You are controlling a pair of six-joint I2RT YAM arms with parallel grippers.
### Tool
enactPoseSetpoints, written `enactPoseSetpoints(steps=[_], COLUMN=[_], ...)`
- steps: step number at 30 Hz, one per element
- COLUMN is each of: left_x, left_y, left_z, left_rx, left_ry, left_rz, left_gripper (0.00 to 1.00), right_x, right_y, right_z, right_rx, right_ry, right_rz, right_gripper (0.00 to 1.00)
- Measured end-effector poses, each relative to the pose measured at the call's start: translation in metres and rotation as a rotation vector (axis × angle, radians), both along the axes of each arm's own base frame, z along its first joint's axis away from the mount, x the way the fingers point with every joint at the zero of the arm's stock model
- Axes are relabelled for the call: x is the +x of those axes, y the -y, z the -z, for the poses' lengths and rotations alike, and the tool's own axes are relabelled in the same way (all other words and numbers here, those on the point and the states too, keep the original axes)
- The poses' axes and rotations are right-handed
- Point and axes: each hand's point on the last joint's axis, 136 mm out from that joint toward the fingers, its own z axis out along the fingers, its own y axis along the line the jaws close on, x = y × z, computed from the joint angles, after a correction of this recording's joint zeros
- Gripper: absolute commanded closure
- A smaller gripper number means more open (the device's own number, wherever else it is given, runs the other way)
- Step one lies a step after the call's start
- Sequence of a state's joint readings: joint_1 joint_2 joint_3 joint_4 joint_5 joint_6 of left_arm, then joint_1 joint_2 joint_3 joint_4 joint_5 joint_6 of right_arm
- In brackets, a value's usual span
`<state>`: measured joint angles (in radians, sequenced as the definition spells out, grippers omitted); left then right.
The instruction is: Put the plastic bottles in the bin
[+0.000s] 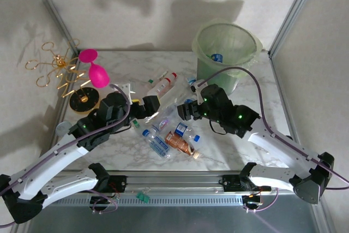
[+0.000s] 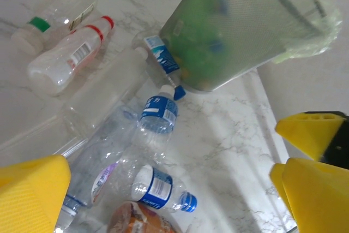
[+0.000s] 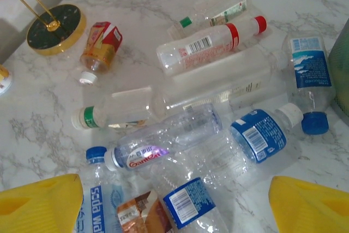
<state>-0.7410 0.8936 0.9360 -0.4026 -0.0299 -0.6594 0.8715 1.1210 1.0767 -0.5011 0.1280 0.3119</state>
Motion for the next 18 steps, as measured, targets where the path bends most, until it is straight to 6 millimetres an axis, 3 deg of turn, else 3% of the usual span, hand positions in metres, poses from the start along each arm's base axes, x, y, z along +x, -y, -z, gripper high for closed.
enactPoseSetpoints(steps=[11,18], left_x=[0.015,0.027], left_y=[0.000,-0.020], left_z=[0.052,0.085], left_rx=[0.067,0.057], left_ry=[-0.132,-0.254], left_rz=[-0.068,-0.190], left_gripper=[0.00,0.00], right_x=[-0.001,-0.006], right_y=[0.001,-0.005], right_z=[0.038,0.070], right_rx=[-0.060,-0.097], right_ry=[-0.107,-0.209], right_rz=[0.031,0.015], right_gripper=[0.18,0.20])
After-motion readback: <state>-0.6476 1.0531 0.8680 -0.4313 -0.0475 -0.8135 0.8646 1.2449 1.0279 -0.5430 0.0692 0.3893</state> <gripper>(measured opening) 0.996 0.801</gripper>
